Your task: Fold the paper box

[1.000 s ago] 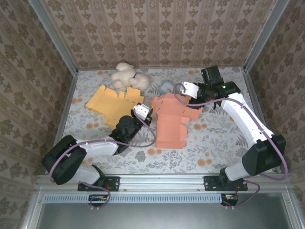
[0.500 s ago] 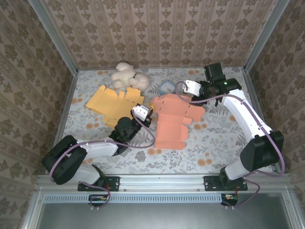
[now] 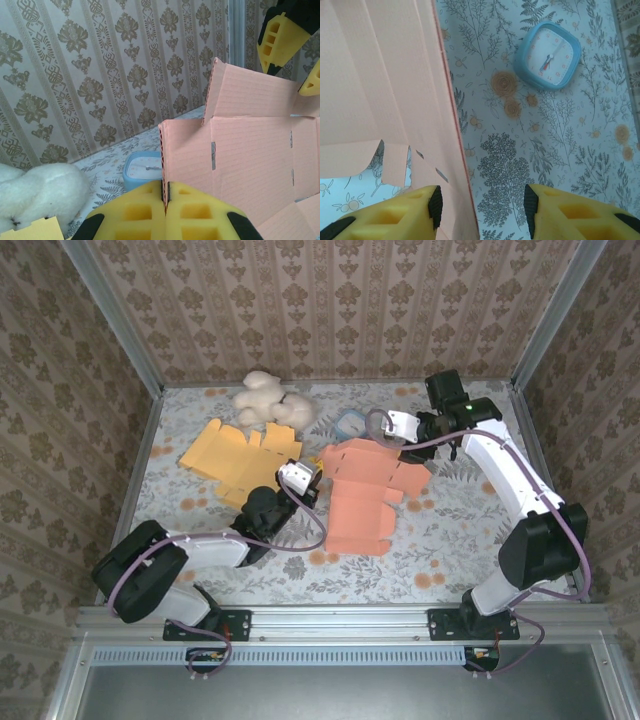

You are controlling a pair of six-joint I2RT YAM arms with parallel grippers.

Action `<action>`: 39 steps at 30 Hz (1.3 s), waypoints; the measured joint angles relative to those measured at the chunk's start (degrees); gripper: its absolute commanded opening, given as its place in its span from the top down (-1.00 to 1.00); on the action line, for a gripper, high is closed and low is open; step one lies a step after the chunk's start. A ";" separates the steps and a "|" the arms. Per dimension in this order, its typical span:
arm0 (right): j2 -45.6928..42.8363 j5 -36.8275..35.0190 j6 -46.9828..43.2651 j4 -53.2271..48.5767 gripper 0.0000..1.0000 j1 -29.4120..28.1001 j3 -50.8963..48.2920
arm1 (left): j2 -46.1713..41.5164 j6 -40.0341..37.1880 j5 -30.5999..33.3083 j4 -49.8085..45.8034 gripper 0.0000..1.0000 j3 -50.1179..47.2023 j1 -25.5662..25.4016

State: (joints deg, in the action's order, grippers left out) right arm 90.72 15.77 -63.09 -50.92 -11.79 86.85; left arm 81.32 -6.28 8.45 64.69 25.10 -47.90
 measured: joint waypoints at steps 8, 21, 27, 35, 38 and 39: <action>0.83 1.68 -0.04 -1.70 0.12 0.68 0.55 | 0.39 -0.26 -0.42 1.51 1.00 -0.07 -0.11; 1.29 4.63 -0.24 -2.47 0.46 0.68 0.55 | 0.39 -0.90 -0.57 1.81 1.00 -0.09 -0.55; 1.27 5.75 -0.24 -2.71 0.53 0.68 0.55 | 0.39 -0.90 -0.57 1.86 1.00 -0.09 -1.20; 1.27 6.14 -2.29 -4.04 1.00 0.04 0.48 | 0.39 -1.05 -0.48 2.21 1.00 -0.09 -1.86; 1.27 5.97 -2.84 -5.05 1.00 -0.39 0.48 | 0.39 -1.01 -0.07 2.21 0.75 -0.09 -1.92; 1.27 5.86 -2.82 -5.18 1.00 -0.46 0.48 | 0.39 -1.05 0.22 2.19 0.67 -0.09 -1.95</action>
State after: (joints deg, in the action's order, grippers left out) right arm 91.98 21.63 -65.91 -56.10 -12.25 87.33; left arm 81.71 -7.33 8.67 66.87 25.02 -49.84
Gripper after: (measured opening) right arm 0.058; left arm 0.097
